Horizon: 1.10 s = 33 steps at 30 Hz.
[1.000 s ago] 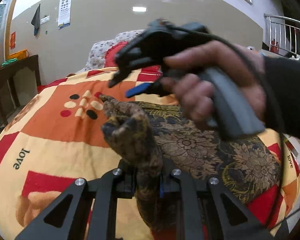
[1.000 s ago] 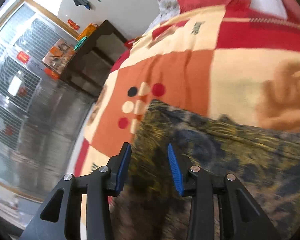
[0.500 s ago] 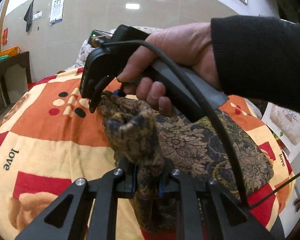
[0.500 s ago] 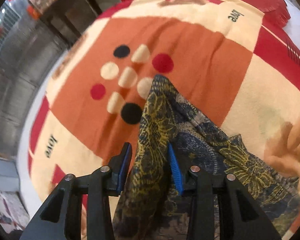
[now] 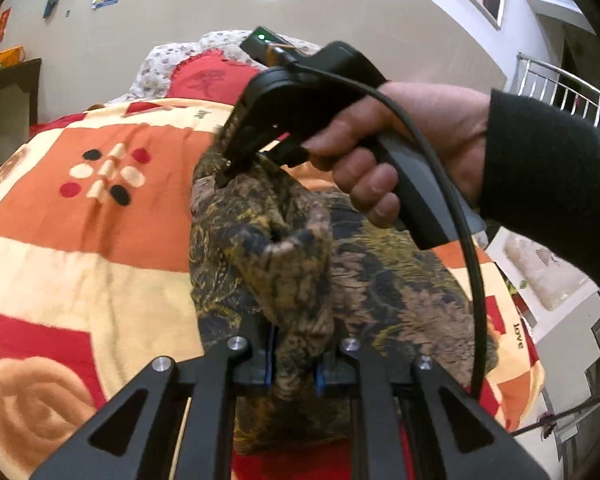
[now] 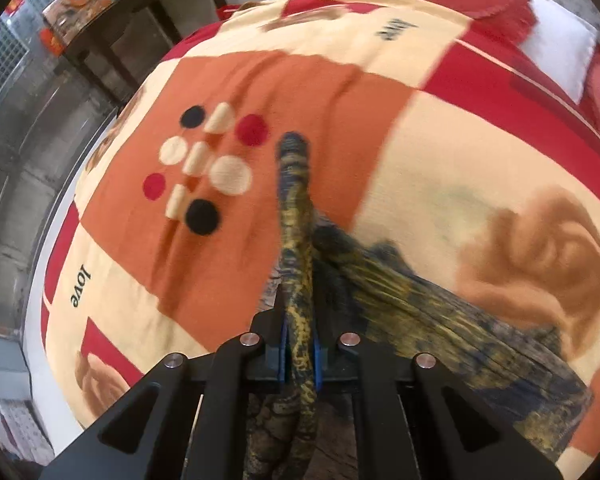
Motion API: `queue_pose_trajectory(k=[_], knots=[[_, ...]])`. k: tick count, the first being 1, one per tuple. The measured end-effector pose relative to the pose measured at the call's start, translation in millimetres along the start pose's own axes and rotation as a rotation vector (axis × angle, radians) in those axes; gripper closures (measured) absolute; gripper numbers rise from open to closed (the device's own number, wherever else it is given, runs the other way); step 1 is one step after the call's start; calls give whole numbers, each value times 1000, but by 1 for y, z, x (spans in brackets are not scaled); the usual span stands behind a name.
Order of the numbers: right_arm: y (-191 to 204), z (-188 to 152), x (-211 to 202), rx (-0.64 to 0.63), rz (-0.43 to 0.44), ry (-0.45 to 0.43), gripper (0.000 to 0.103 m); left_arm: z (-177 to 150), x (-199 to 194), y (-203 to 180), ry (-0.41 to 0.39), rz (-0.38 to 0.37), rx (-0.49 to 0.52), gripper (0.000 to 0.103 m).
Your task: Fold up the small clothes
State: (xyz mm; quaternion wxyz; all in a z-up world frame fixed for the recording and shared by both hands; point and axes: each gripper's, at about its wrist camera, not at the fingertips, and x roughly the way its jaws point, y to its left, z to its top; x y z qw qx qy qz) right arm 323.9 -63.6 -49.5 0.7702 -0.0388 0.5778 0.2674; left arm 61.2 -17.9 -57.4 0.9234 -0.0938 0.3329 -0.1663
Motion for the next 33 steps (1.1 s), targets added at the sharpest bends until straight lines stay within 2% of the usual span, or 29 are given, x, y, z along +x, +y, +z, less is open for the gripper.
queue_pose_trajectory(k=[8, 13, 20, 33], knots=[[-56, -30, -39, 32, -42, -29, 93, 2, 13, -54, 39, -87, 70, 89], [-89, -52, -51, 26, -111, -10, 93, -2, 30, -84, 82, -133, 108, 89], [-131, -83, -72, 21, -163, 8, 93, -8, 50, -129, 132, -193, 151, 89], [-195, -129, -93, 79, -188, 11, 93, -33, 77, -195, 200, -236, 223, 89]])
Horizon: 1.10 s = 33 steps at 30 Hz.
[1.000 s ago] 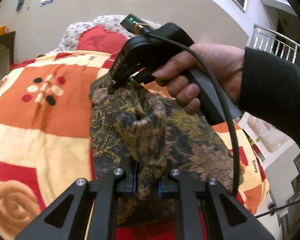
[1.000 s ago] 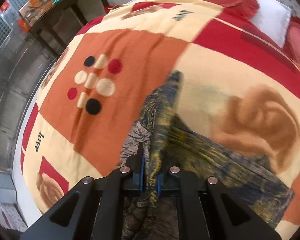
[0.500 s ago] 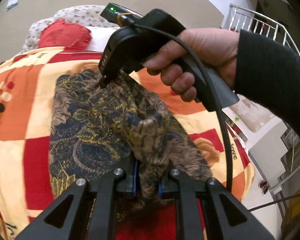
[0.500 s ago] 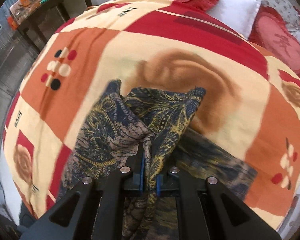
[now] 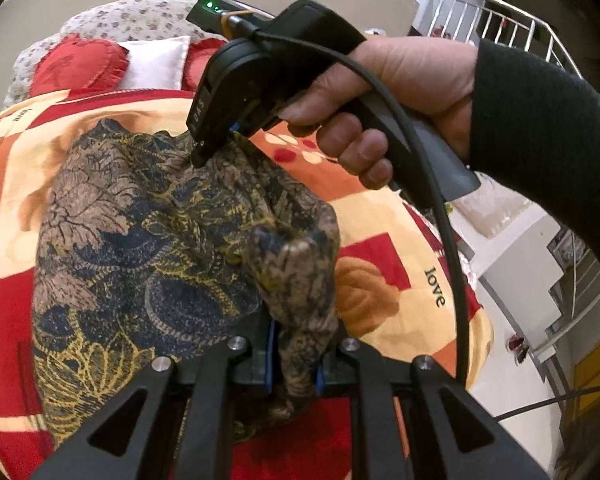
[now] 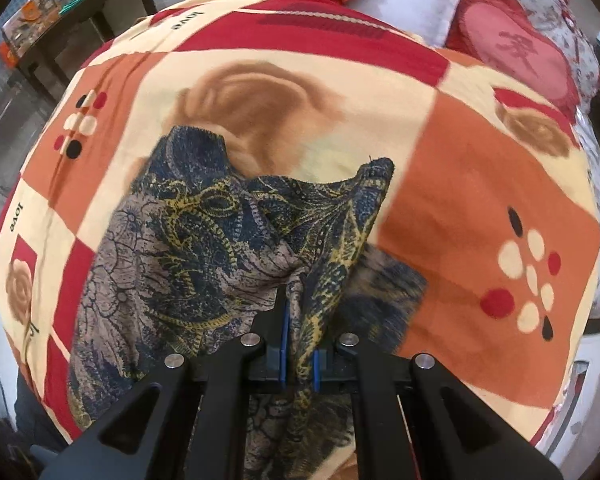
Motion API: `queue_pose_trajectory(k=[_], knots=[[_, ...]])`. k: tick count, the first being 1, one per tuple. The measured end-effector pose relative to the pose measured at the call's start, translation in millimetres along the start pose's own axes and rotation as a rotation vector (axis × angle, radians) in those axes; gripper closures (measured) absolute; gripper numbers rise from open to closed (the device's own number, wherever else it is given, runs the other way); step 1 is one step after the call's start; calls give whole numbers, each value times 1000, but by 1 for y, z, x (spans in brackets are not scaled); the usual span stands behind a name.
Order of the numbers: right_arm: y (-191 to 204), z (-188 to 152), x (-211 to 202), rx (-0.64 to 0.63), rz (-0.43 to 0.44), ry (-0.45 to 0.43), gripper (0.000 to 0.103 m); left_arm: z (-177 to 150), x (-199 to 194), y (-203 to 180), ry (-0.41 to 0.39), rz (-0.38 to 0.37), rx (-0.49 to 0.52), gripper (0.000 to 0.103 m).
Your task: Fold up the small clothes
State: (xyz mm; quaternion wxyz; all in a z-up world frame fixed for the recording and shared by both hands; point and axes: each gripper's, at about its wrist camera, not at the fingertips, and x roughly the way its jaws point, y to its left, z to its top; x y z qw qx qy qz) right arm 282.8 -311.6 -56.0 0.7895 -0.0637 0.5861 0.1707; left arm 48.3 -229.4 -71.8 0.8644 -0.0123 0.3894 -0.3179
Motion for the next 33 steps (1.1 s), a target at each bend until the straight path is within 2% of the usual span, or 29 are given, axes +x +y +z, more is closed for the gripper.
queue_pose_trajectory(k=[4, 6, 9, 13, 15, 17, 19, 21, 24, 26, 27, 28, 29, 31, 33], knots=[[-15, -12, 13, 41, 18, -2, 93, -6, 14, -6, 35, 16, 14, 89], [-19, -19, 20, 52, 33, -32, 93, -12, 20, -7, 53, 20, 23, 88], [-30, -29, 21, 126, 79, -81, 88, -19, 15, -3, 64, -5, 2, 79], [-52, -53, -4, 271, 143, -189, 85, -32, -17, 2, 87, -52, 5, 62], [-58, -74, -29, 312, 174, -267, 85, -41, -37, 6, 80, -40, 26, 56], [-59, -97, -52, 334, 175, -329, 85, -45, -57, 18, 60, -12, 24, 55], [-48, -121, -75, 313, 160, -384, 85, -41, -73, 34, 11, 45, 5, 53], [-28, -141, -93, 246, 149, -428, 85, -29, -79, 53, -23, 98, -58, 51], [20, -173, -103, 138, 133, -467, 85, -14, -74, 80, -55, 107, -181, 50], [44, -190, -92, 125, 107, -465, 91, -10, -57, 86, -2, 93, -204, 54], [51, -199, -84, 132, 95, -450, 95, -10, -48, 88, 22, 101, -201, 59], [53, -207, -76, 144, 85, -438, 97, -15, -36, 91, 60, 171, -186, 77], [55, -214, -65, 169, 58, -420, 97, -21, -30, 96, 73, 207, -173, 86], [50, -230, -45, 247, 16, -399, 97, -32, -29, 106, 37, 209, -159, 94], [43, -251, -26, 346, 55, -409, 97, -39, -32, 108, 15, 204, -148, 95]])
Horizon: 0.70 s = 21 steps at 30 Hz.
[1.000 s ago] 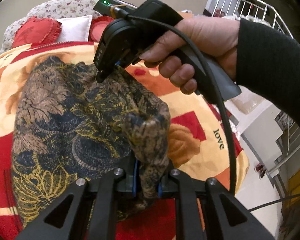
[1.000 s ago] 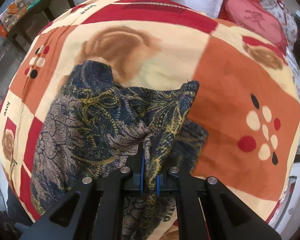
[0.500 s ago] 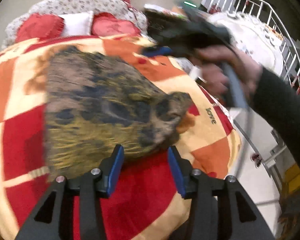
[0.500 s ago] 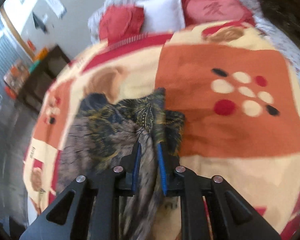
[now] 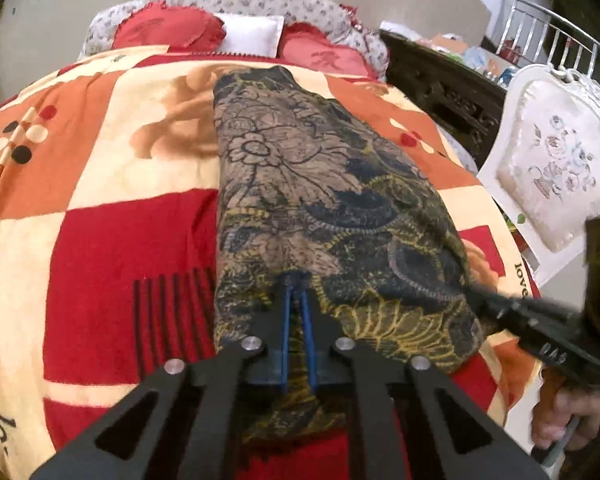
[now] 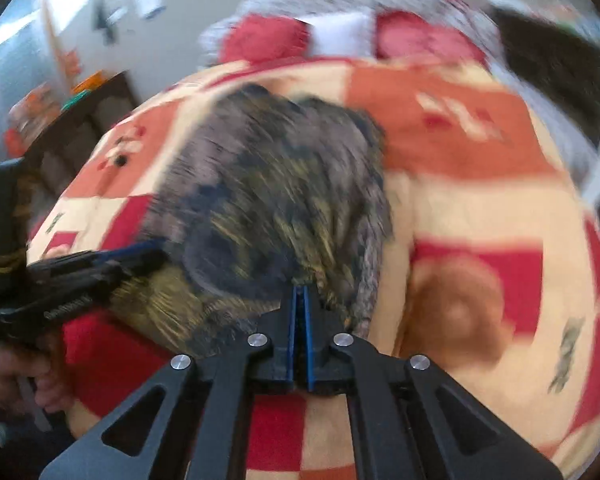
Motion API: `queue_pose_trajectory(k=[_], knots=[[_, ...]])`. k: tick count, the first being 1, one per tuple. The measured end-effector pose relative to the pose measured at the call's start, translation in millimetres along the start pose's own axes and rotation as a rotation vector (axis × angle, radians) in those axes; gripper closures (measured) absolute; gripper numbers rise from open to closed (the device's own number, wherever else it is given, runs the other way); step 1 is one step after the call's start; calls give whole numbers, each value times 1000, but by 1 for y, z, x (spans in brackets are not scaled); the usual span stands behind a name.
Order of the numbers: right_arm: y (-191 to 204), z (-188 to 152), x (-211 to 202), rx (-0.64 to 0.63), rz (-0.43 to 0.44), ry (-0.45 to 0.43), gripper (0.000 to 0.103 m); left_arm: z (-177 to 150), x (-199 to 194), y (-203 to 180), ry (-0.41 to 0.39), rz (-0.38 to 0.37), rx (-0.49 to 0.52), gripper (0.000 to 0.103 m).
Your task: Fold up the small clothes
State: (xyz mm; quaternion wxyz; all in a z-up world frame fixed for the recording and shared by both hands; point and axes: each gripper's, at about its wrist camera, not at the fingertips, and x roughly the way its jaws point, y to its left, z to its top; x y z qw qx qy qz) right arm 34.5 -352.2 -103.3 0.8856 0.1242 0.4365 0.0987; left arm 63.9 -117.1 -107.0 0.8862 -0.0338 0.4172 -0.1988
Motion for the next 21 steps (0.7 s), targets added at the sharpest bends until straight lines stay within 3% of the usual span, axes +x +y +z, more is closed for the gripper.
queue_pose_trajectory(k=[4, 9, 12, 15, 21], knots=[[-2, -14, 1, 57, 10, -59, 97, 0, 2, -1, 0, 10, 4, 95], [-13, 4, -5, 115, 72, -3, 97, 21, -10, -1, 20, -3, -48, 95], [-5, 29, -25, 114, 36, -97, 97, 58, -14, -5, -54, -5, -53, 83], [10, 71, -20, 132, 1, -180, 97, 106, 4, -11, -86, 3, -80, 82], [26, 147, 33, 147, -141, -207, 96, 178, 73, -11, -47, 91, -94, 80]])
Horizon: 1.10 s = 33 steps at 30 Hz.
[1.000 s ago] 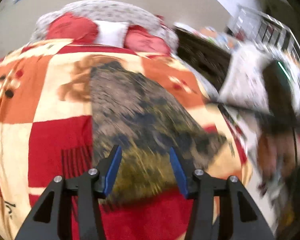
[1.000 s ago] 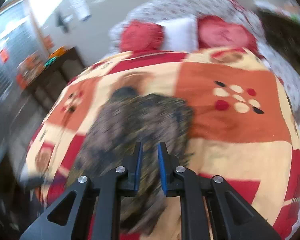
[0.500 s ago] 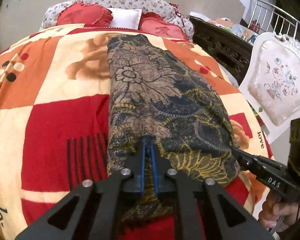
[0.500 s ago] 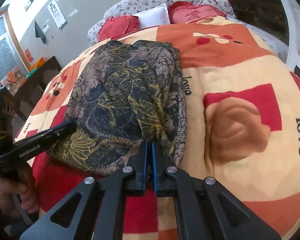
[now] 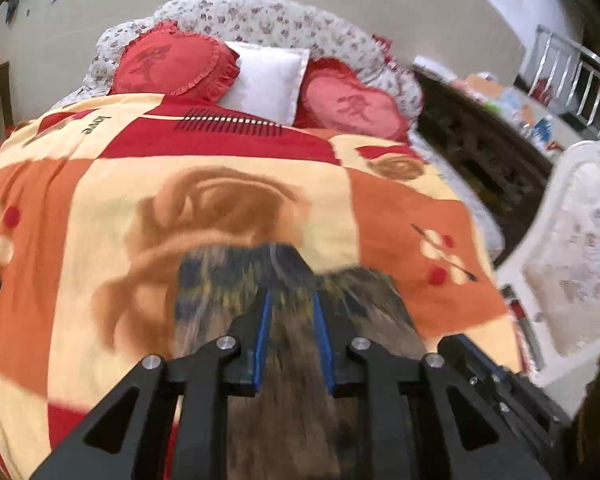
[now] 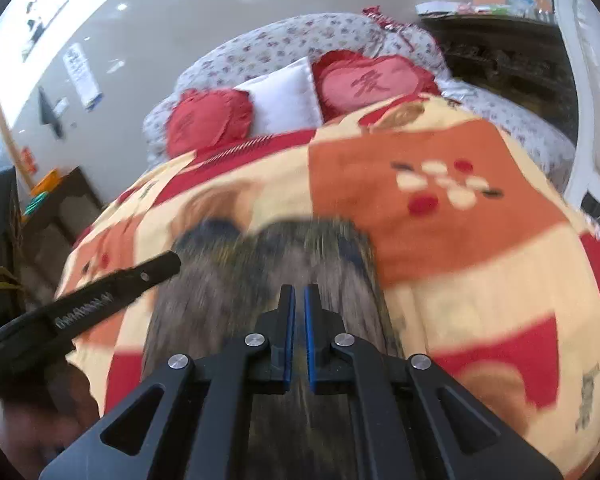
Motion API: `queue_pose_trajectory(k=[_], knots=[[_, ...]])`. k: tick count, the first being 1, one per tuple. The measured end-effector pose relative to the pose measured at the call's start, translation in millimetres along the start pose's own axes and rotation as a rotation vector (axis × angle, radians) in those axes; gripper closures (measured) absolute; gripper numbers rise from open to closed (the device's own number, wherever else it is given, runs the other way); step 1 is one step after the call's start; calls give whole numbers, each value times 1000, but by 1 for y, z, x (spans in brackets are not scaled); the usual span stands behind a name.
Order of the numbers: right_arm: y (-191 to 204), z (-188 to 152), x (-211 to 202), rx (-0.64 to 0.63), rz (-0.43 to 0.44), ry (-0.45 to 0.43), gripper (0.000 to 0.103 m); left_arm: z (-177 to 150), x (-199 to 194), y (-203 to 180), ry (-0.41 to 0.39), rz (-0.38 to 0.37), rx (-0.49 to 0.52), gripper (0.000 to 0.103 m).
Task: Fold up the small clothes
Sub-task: 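Press the folded shirt flat with both grippers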
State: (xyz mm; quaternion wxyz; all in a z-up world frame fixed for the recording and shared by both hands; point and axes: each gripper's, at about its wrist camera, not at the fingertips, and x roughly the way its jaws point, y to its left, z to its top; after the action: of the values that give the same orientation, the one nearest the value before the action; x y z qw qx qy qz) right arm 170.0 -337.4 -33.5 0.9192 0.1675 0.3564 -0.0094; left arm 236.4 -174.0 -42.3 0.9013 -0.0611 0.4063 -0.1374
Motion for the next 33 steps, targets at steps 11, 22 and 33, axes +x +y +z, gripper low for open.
queue_pose_trajectory(k=[11, 22, 33], knots=[[-6, 0, 96, -29, -107, 118, 96, -19, 70, 31, 8, 25, -25, 69], [-16, 0, 101, -2, -88, 134, 96, -17, 75, 24, 4, 67, 5, 67], [-21, -1, 104, 24, -58, 131, 96, -17, 75, 24, 4, 66, 5, 67]])
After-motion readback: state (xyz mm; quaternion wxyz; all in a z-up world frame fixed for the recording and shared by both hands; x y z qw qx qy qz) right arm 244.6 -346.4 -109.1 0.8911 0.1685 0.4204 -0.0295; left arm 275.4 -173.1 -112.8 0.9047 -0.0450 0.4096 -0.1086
